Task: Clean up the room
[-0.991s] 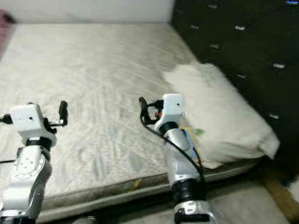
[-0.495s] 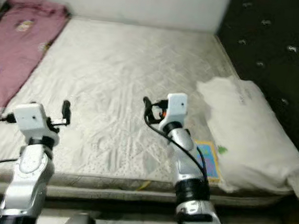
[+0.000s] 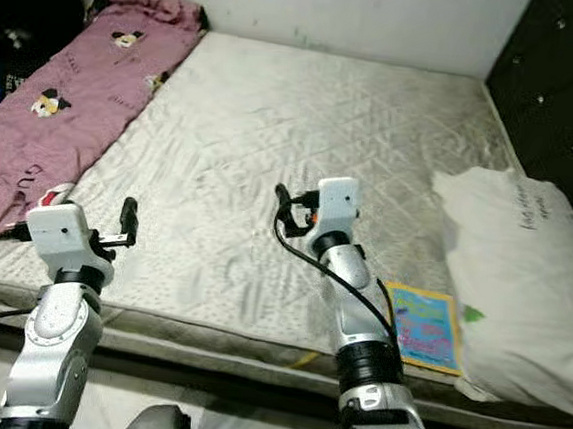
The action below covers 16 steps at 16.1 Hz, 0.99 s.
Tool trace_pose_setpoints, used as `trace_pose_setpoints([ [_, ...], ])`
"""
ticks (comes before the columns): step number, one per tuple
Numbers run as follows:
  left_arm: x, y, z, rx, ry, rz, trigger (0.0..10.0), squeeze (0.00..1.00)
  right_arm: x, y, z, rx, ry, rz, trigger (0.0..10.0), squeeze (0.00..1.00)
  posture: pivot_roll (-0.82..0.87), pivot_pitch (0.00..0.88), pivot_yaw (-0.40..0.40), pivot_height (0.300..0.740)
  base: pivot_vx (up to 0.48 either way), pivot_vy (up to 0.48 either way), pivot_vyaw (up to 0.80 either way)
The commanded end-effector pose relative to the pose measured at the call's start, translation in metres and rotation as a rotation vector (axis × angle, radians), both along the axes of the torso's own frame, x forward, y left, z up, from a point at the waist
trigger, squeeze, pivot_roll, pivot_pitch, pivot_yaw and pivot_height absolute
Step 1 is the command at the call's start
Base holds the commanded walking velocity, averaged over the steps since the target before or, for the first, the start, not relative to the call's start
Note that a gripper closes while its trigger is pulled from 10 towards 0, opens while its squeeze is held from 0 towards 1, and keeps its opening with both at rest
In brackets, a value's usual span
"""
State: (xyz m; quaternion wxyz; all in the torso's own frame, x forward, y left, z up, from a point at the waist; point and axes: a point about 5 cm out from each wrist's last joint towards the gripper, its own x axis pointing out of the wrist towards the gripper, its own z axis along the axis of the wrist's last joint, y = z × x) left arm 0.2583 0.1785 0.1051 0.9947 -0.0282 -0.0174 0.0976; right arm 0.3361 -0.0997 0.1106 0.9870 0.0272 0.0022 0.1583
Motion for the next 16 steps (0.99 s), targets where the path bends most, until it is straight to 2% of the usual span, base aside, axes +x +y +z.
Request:
trace_pose_setpoints([
  [1, -0.002, 0.004, 0.001, 0.002, 0.004, 0.009, 10.0, 0.00, 0.000, 0.001, 0.008, 0.013, -0.041, 0.003, 10.0, 0.00, 0.00, 0.000, -0.040, 0.740, 0.000, 0.480, 0.00],
  [3, -0.011, 0.010, 0.003, 0.009, 0.001, 0.027, 10.0, 0.00, 0.000, -0.013, 0.013, -0.002, -0.070, -0.075, 10.0, 0.00, 0.00, 0.000, -0.039, 0.740, 0.000, 0.480, 0.00],
  [4, -0.020, 0.016, 0.003, 0.022, 0.006, 0.044, 10.0, 0.00, -0.004, -0.020, 0.013, -0.006, -0.062, -0.098, 10.0, 0.00, 0.00, 0.000, -0.039, 0.740, 0.000, 0.480, 0.00],
  [7, -0.030, 0.020, -0.001, 0.023, 0.024, 0.066, 10.0, 0.00, -0.006, -0.023, 0.011, 0.012, -0.048, -0.100, 10.0, 0.00, 0.00, 0.000, -0.039, 0.740, 0.000, 0.480, 0.00],
  [8, -0.030, 0.021, -0.001, 0.021, 0.026, 0.067, 10.0, 0.00, -0.006, -0.023, 0.011, 0.013, -0.048, -0.099, 10.0, 0.00, 0.00, 0.000, -0.039, 0.740, 0.000, 0.480, 0.00],
  [12, -0.027, 0.016, -0.001, 0.000, 0.017, 0.060, 10.0, 0.00, -0.004, -0.019, 0.009, 0.019, -0.032, -0.073, 10.0, 0.00, 0.00, 0.000, -0.041, 0.740, 0.000, 0.480, -0.78],
  [13, -0.027, 0.016, 0.000, -0.001, 0.015, 0.059, 10.0, 0.00, -0.005, -0.019, 0.010, 0.018, -0.028, -0.071, 10.0, 0.00, -0.01, 0.000, -0.040, 0.740, 0.000, 0.480, 0.00],
  [16, -0.027, 0.016, 0.003, 0.007, 0.007, 0.047, 10.0, 0.00, -0.006, -0.016, 0.008, 0.014, -0.013, -0.051, 10.0, 0.00, -0.01, 0.000, -0.040, 0.740, 0.000, 0.000, 0.00],
])
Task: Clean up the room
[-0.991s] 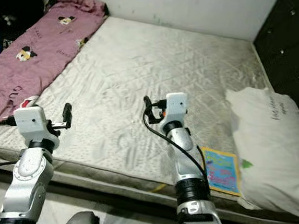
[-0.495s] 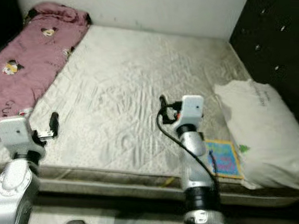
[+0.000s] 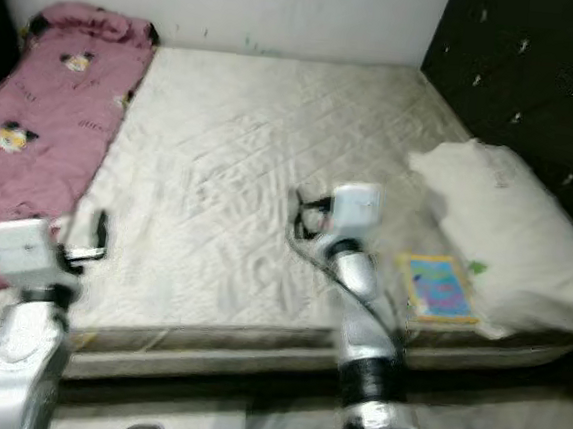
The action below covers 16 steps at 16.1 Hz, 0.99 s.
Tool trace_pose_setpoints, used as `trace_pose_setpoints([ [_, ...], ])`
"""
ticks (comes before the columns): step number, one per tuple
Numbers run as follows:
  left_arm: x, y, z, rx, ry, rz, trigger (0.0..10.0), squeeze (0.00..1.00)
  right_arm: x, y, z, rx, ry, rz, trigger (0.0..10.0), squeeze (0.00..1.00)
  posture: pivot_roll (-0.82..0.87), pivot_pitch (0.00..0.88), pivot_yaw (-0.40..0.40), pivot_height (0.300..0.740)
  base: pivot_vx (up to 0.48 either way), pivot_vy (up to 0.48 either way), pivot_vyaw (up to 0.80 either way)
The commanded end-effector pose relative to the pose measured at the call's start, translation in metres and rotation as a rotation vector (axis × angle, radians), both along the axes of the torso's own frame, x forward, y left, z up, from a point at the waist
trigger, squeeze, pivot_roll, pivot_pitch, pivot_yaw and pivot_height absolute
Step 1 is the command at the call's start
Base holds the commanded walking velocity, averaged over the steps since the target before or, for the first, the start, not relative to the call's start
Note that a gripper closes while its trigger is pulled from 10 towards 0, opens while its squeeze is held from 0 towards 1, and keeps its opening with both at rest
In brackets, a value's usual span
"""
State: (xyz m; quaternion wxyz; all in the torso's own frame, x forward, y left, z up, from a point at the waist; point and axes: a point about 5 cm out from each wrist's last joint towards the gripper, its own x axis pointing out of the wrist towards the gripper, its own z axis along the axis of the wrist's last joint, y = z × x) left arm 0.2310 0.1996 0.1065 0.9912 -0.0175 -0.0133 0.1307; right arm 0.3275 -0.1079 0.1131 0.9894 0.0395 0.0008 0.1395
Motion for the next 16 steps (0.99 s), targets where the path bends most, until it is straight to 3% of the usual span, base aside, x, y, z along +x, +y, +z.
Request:
trace_pose_setpoints([
  [1, 0.0006, -0.0057, 0.0020, -0.016, -0.008, -0.026, 10.0, 0.00, 0.0025, -0.0071, 0.0057, -0.011, -0.015, -0.010, 10.0, 0.00, -0.01, 0.000, -0.040, 0.740, 0.000, 0.000, 0.00],
  [5, 0.0002, -0.0080, 0.0034, -0.031, -0.024, -0.040, 10.0, 0.00, 0.0027, -0.0065, 0.0059, -0.015, -0.015, 0.003, 10.0, 0.00, -0.01, 0.000, -0.044, 0.740, 0.000, 0.000, 0.00],
  [16, 0.0026, -0.0082, 0.0020, -0.010, 0.002, -0.027, 10.0, 0.00, 0.0027, -0.0062, 0.0059, -0.013, -0.009, 0.001, 10.0, 0.00, 0.00, 0.000, -0.041, 0.740, 0.279, 0.000, 0.00],
])
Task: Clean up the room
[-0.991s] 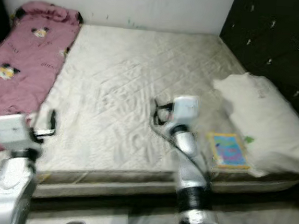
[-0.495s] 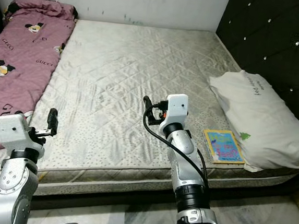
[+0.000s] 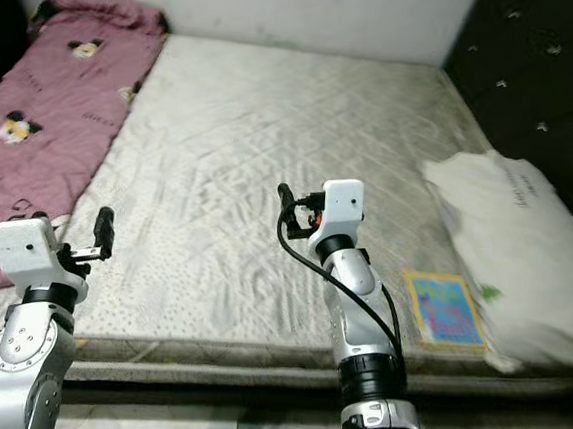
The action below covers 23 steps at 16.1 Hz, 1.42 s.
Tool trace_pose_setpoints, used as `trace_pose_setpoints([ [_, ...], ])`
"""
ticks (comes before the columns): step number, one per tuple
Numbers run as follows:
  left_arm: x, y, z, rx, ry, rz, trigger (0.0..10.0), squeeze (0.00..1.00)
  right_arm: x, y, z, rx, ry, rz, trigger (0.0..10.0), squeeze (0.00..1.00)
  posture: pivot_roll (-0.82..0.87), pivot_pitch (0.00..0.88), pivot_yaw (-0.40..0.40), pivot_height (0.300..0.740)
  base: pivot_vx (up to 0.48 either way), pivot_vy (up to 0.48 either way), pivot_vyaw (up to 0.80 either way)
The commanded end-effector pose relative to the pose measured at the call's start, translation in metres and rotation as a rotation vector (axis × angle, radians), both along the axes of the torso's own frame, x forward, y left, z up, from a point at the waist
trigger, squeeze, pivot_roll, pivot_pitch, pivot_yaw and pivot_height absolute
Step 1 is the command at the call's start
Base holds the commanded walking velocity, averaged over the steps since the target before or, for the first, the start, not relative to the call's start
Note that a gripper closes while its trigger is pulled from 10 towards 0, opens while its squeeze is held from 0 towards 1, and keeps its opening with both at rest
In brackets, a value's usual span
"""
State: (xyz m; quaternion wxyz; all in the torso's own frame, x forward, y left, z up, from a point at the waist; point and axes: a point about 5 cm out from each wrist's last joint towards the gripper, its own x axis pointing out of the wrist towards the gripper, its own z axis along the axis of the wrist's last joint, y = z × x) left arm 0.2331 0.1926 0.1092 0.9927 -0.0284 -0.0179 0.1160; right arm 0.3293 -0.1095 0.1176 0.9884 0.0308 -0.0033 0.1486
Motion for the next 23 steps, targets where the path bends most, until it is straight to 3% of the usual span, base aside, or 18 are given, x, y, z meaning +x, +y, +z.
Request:
trace_pose_setpoints([
  [1, 0.0009, -0.0012, -0.0007, 0.013, 0.015, 0.002, 10.0, 0.00, 0.0011, -0.0050, 0.0011, 0.003, 0.004, -0.018, 10.0, 0.00, 0.00, 0.000, -0.041, 0.740, 0.000, 0.000, 0.00],
  [6, 0.0011, -0.0003, -0.0011, 0.002, 0.017, 0.001, 10.0, 0.00, 0.0023, -0.0063, -0.0003, 0.005, 0.011, -0.028, 10.0, 0.00, 0.00, 0.000, -0.038, 0.740, 0.000, 0.000, 0.00],
  [11, 0.0015, -0.0008, -0.0026, -0.013, 0.023, -0.005, 10.0, 0.00, 0.0026, -0.0059, -0.0022, 0.002, 0.021, -0.026, 10.0, 0.00, 0.00, 0.000, -0.038, 0.740, 0.000, 0.434, -0.67],
  [23, 0.0035, -0.0013, -0.0014, -0.033, 0.015, 0.008, 10.0, 0.00, 0.0036, -0.0041, -0.0019, -0.008, 0.021, -0.007, 10.0, 0.00, 0.00, 0.000, -0.043, 0.740, 0.000, 0.446, 0.00],
])
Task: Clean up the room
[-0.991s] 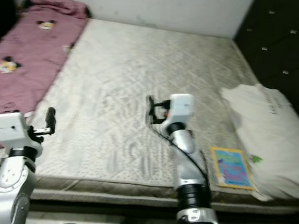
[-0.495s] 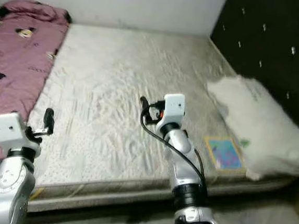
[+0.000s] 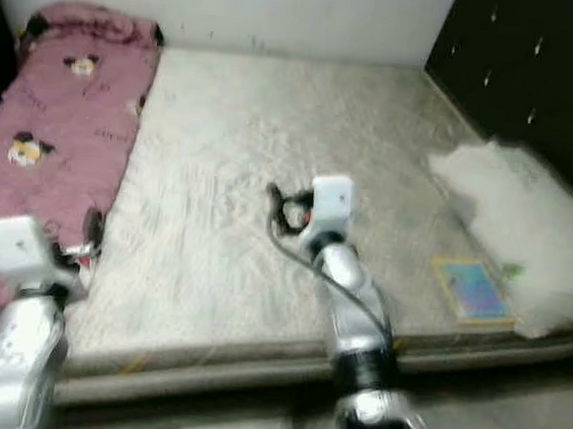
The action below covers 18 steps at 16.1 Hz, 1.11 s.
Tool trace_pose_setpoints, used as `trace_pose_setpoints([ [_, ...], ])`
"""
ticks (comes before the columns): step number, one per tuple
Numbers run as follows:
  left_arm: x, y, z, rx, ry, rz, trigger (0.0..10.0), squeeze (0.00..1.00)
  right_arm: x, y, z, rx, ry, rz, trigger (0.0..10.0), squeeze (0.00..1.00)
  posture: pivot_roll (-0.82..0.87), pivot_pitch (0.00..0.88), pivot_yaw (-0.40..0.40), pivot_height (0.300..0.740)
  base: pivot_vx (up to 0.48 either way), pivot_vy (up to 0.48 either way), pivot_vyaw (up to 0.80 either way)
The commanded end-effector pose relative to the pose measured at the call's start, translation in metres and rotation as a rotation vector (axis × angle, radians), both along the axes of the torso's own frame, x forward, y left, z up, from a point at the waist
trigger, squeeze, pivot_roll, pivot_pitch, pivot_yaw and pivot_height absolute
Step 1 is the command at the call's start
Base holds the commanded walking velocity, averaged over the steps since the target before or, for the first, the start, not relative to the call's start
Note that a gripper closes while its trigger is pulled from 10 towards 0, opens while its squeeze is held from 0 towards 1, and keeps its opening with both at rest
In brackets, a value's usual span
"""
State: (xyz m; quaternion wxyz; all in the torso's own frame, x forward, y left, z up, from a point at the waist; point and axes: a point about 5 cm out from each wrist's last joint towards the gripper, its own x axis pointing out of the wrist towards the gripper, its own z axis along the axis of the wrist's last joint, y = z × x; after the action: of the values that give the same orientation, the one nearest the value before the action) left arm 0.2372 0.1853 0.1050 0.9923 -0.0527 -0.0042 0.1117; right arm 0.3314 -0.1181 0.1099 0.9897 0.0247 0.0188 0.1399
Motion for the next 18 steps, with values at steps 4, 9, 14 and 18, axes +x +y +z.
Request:
trace_pose_setpoints([
  [4, -0.0001, 0.0072, 0.0027, 0.017, -0.005, 0.023, 10.0, 0.00, 0.0020, 0.0054, 0.0059, 0.006, -0.023, 0.011, 10.0, 0.00, 0.00, 0.000, -0.039, 0.740, 0.000, 0.446, 0.00],
  [9, 0.0007, 0.0069, 0.0030, 0.017, -0.006, 0.025, 10.0, 0.00, 0.0026, 0.0061, 0.0062, -0.001, -0.026, 0.017, 10.0, 0.00, 0.00, 0.000, -0.041, 0.740, 0.000, 0.446, 0.00],
  [14, 0.0008, 0.0075, 0.0029, 0.018, -0.008, 0.030, 10.0, 0.00, 0.0022, 0.0088, 0.0065, -0.016, -0.035, 0.036, 10.0, 0.00, 0.00, 0.000, -0.041, 0.740, 0.000, 0.446, 0.17],
  [18, 0.0010, 0.0082, 0.0027, 0.021, -0.006, 0.034, 10.0, 0.00, 0.0026, 0.0093, 0.0059, -0.023, -0.033, 0.036, 10.0, 0.00, 0.00, 0.000, -0.040, 0.740, 0.000, 0.445, 0.72],
])
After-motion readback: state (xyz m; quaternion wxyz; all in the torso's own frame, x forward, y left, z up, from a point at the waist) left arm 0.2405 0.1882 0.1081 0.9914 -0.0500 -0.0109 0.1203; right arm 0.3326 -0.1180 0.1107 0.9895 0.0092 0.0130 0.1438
